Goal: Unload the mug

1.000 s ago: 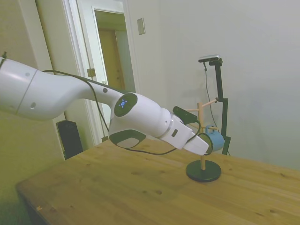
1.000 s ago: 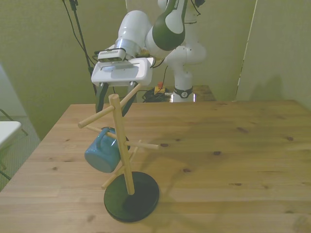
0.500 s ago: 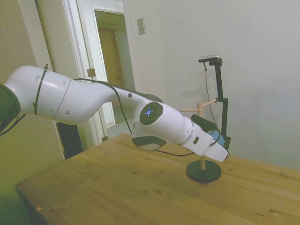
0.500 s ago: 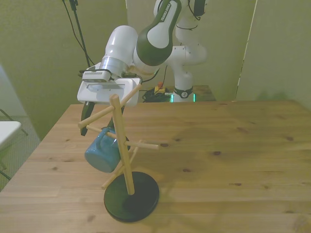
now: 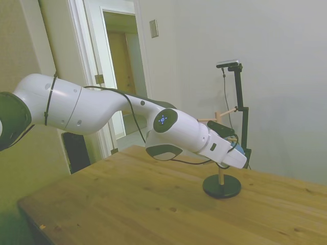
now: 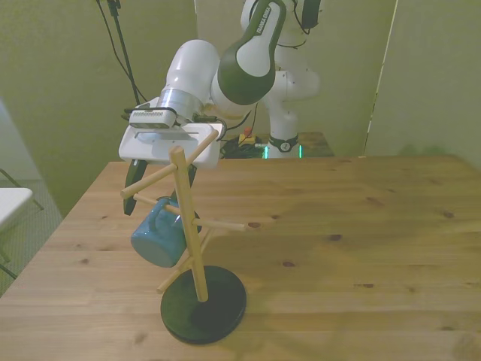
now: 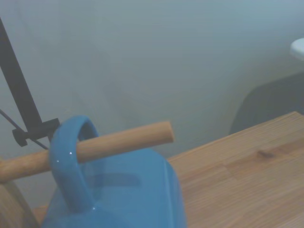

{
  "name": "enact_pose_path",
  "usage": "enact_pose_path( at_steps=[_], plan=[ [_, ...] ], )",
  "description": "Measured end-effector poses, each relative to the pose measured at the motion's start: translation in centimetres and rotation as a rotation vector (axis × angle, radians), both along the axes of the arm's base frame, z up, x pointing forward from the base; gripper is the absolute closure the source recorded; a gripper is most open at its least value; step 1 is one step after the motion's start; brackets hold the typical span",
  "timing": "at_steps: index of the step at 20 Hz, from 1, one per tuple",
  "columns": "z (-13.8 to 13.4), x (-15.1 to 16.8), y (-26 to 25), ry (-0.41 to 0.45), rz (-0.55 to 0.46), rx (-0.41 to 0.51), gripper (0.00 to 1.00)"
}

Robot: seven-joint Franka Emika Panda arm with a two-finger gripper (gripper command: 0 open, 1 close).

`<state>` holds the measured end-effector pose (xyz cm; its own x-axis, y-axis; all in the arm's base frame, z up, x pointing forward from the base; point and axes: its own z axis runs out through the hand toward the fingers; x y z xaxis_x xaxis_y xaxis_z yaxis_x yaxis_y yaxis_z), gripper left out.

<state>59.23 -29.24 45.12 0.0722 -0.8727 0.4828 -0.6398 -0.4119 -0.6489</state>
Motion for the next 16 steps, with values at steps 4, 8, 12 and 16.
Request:
enact_pose_path(
  at_steps=[4, 8, 12, 16],
  plan=[
    [-0.4, 0.5, 0.0, 0.005, 0.004, -0.007, 1.00],
    [-0.3, 1.0, 0.1, 0.004, 0.008, -0.016, 1.00],
    [-0.2, 1.1, 0.0, 0.002, 0.009, -0.018, 1.00],
    [0.0, 1.1, -0.1, -0.001, 0.008, -0.020, 1.00]
  ],
)
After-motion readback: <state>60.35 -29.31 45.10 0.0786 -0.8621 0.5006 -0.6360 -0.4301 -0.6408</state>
